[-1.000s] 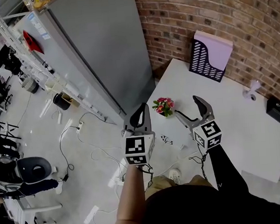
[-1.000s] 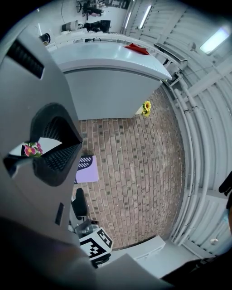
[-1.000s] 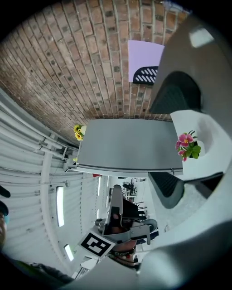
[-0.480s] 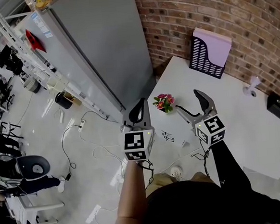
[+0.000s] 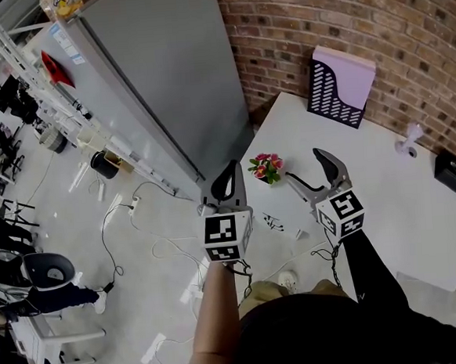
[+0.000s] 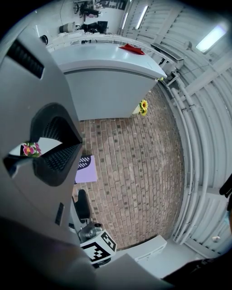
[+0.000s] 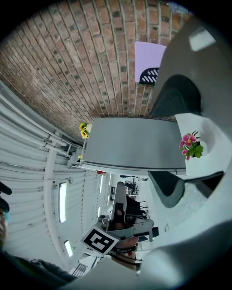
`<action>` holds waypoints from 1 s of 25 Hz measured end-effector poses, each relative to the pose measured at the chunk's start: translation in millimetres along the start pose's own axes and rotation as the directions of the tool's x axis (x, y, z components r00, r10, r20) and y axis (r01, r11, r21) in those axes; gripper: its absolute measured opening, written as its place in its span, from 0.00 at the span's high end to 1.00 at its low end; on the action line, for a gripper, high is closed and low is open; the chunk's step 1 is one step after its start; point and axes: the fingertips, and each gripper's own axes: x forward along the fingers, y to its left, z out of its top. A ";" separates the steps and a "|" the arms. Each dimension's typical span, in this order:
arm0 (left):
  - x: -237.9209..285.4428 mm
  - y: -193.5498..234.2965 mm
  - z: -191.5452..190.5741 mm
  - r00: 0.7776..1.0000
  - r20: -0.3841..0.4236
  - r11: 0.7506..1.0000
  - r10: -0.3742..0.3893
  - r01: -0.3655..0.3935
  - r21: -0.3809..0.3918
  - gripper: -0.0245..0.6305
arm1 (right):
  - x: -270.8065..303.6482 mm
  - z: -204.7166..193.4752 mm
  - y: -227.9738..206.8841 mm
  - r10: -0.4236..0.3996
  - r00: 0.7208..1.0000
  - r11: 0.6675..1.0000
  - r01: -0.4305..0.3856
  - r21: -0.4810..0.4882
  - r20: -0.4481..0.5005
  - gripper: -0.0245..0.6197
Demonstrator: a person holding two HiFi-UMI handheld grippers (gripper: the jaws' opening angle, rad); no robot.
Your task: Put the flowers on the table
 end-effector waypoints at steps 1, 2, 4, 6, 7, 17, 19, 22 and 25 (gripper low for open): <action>0.3 -0.8 -1.1 1.000 -0.001 1.000 0.000 0.000 -0.001 0.95 | -0.4 -0.5 0.1 0.000 1.000 1.000 0.000 0.006 0.000 0.38; 0.6 -1.6 -2.7 1.000 -0.005 1.000 0.000 0.000 -0.002 0.95 | -0.7 -1.7 0.0 0.000 1.000 1.000 0.000 0.012 -0.003 0.38; 0.9 -3.1 -6.6 1.000 -0.015 1.000 -0.001 0.001 -0.004 0.95 | -1.5 -3.7 -1.3 -0.009 1.000 1.000 0.009 0.022 -0.008 0.49; 2.0 -4.1 -8.4 1.000 -0.016 1.000 -0.003 0.003 -0.004 0.95 | -2.9 -3.3 -4.4 -0.028 1.000 0.999 0.028 0.025 -0.006 0.58; 2.6 -4.4 -8.4 1.000 -0.013 1.000 -0.003 0.003 -0.006 0.95 | -3.7 -2.4 -6.0 -0.037 0.999 0.999 0.037 0.024 -0.005 0.69; 7.2 -4.1 -13.4 1.000 -0.021 1.000 -0.012 0.012 -0.011 0.95 | -5.4 1.9 -4.6 -0.047 0.999 0.999 0.047 -0.003 0.005 0.96; 8.1 -3.7 -14.8 1.000 -0.021 1.000 -0.012 0.012 -0.011 0.95 | -4.6 1.6 -4.3 -0.046 0.999 0.999 0.046 -0.008 0.007 0.96; 9.0 -3.6 -16.3 1.000 -0.023 1.000 -0.014 0.014 -0.009 0.95 | -2.4 1.8 -5.0 -0.048 0.999 0.999 0.048 -0.015 0.008 0.96; 8.7 -3.4 -18.2 1.000 -0.026 1.000 -0.016 0.016 -0.009 0.95 | -0.4 4.1 -5.8 -0.050 0.999 0.998 0.051 -0.022 0.018 0.96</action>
